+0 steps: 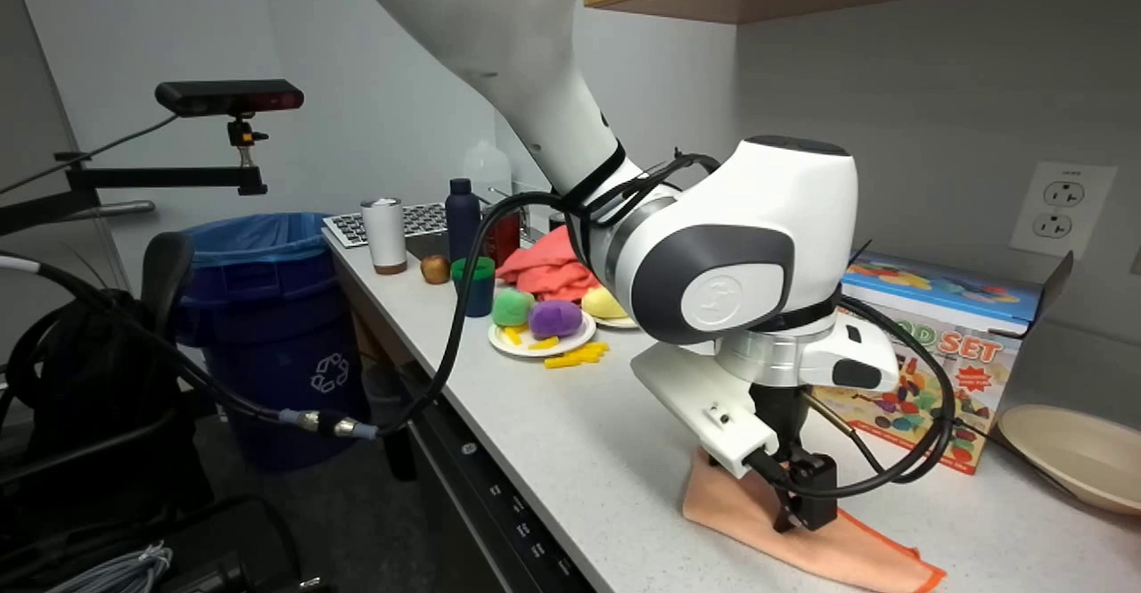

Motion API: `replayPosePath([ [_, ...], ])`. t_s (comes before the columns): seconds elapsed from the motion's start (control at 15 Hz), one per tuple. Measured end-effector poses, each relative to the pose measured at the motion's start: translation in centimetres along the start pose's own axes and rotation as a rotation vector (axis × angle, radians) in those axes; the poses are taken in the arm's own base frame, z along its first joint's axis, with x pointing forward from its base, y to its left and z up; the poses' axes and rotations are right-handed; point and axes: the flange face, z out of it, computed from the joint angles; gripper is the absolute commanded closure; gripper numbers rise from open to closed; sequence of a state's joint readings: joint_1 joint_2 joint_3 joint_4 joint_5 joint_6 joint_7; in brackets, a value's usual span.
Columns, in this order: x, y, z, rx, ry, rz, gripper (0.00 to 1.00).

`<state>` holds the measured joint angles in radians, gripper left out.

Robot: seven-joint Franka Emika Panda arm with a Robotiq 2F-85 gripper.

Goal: Unfold the cloth on the counter

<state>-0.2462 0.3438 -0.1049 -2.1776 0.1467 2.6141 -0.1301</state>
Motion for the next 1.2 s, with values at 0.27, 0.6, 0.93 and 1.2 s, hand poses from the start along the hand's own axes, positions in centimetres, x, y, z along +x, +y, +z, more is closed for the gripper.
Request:
replayPosePath([
  [0.27,0.7,-2.7,0.1,0.026,-0.036,-0.096,0.0],
  [0.6,1.3,-5.7,-0.3,0.047,-0.083,-0.206,0.0],
  [0.93,1.7,-7.4,-1.1,-0.026,-0.103,-0.299,0.0],
  [1.2,1.7,-10.6,-2.6,-0.053,-0.113,-0.369,0.0],
])
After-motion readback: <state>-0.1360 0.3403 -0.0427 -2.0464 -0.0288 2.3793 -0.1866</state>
